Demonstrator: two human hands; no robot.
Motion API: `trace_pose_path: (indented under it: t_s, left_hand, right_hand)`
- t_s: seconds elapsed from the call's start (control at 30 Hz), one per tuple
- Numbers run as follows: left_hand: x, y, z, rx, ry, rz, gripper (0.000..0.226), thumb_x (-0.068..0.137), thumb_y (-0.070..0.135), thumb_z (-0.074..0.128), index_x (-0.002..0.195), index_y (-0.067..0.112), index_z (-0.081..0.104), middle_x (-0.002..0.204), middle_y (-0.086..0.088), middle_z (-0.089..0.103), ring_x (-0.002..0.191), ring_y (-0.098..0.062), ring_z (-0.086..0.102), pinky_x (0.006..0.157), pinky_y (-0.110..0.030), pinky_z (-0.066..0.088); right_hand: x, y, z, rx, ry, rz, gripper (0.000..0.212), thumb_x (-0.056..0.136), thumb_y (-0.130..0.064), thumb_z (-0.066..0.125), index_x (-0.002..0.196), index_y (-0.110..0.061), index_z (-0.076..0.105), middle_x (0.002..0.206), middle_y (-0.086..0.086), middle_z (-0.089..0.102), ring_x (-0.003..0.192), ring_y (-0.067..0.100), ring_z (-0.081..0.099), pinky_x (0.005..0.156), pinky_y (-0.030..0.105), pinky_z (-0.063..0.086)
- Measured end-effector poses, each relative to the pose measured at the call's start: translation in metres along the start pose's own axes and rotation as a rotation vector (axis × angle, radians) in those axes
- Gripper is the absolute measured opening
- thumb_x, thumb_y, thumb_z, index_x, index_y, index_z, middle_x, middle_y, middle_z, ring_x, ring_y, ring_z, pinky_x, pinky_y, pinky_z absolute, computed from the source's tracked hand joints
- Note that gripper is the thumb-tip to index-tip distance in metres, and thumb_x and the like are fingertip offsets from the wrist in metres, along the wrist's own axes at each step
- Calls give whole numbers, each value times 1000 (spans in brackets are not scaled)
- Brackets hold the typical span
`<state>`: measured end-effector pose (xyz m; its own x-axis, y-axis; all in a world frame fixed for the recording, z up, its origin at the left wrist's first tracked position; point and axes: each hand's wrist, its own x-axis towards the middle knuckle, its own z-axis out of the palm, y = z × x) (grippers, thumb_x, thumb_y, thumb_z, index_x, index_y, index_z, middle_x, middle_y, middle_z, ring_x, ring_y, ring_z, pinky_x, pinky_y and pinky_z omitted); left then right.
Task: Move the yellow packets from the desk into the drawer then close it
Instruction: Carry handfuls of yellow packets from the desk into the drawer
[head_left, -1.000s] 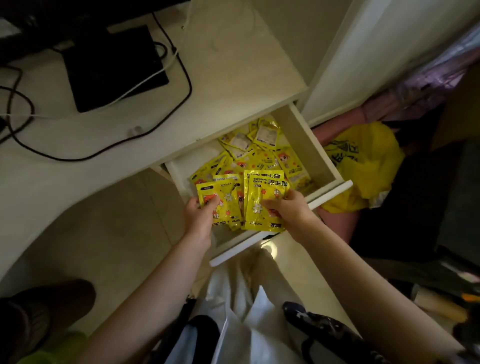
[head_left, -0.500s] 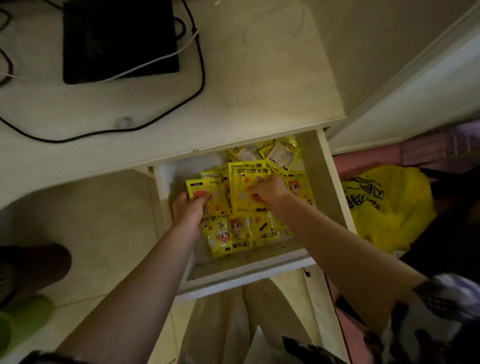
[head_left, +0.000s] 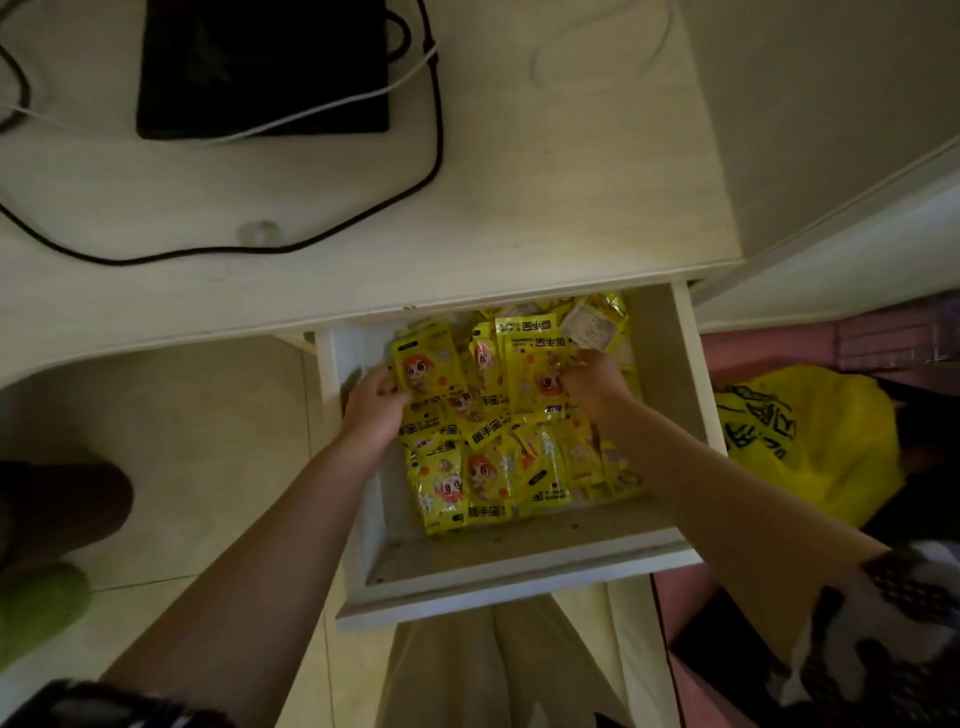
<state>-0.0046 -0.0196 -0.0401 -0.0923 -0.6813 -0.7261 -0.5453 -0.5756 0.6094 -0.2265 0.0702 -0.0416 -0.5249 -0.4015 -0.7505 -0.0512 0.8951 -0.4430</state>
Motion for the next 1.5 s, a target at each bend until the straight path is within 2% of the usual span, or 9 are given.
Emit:
trace_pose_path:
  t_s: [0.2, 0.3, 0.43, 0.53, 0.67, 0.73, 0.97, 1.23, 1.5]
  left_hand:
    - [-33, -14, -3, 116, -21, 24, 48, 92, 6, 56, 139, 10, 46, 127, -6, 57, 105, -14, 53, 86, -26, 40]
    - [-57, -21, -7, 178, -56, 35, 44, 92, 6, 54, 136, 10, 48, 130, -11, 57, 107, -15, 53, 85, -25, 41]
    - [-94, -31, -9, 214, -58, 72, 38, 95, 10, 51, 133, 12, 50, 127, -8, 58, 103, -14, 54, 81, -24, 42]
    - [-124, -36, -12, 186, 0, 118, 35, 96, 14, 53, 131, 14, 53, 121, -4, 60, 92, -13, 57, 66, -19, 42]
    - [-162, -49, -20, 101, 147, 195, 28, 94, 10, 53, 120, 15, 60, 112, -1, 68, 92, -23, 65, 69, -23, 49]
    - [-180, -58, -26, 84, 208, 240, 25, 93, 9, 55, 116, 15, 63, 105, 0, 71, 91, -16, 65, 68, -13, 45]
    - [-225, -102, -68, 106, 402, 270, 22, 93, 14, 53, 112, 17, 64, 103, 0, 70, 96, -15, 63, 80, -24, 48]
    - [-261, -166, -148, 155, 584, 152, 22, 95, 26, 49, 114, 29, 60, 108, 5, 66, 95, -6, 59, 78, -17, 42]
    - [-286, -237, -259, 223, 647, 129, 23, 96, 25, 48, 116, 26, 59, 105, 3, 64, 91, -9, 59, 80, -22, 49]
  right_hand:
    - [-32, 21, -15, -81, -6, -44, 24, 92, -17, 51, 111, -8, 63, 97, 13, 67, 82, 27, 63, 72, 37, 54]
    - [-51, 27, -18, -211, -64, -83, 28, 93, -7, 43, 116, -1, 58, 90, 9, 56, 75, 21, 50, 58, 24, 39]
    - [-85, 30, -15, -291, -87, -183, 35, 95, -10, 40, 128, -2, 52, 101, 7, 51, 64, 6, 41, 57, 16, 33]
    - [-115, 26, -9, -293, -135, -262, 41, 96, -13, 41, 137, -11, 43, 113, 12, 62, 61, 6, 48, 48, 19, 36]
    - [-152, 20, 5, -379, -150, -401, 41, 97, -17, 42, 138, -13, 43, 121, 11, 63, 70, 13, 58, 52, 22, 46]
    - [-170, 17, 16, -430, -167, -455, 39, 98, -18, 44, 136, -13, 43, 124, 8, 62, 77, 14, 59, 54, 18, 43]
    - [-227, 8, 78, -643, -236, -704, 32, 94, -15, 46, 125, -12, 51, 116, 7, 64, 110, 26, 59, 92, 36, 47]
    - [-299, -15, 167, -776, -379, -922, 34, 95, -15, 46, 128, -12, 50, 125, 8, 61, 114, 23, 59, 91, 28, 45]
    - [-368, -38, 283, -832, -456, -956, 34, 98, -19, 43, 131, -13, 47, 127, 6, 58, 114, 18, 57, 86, 22, 44]
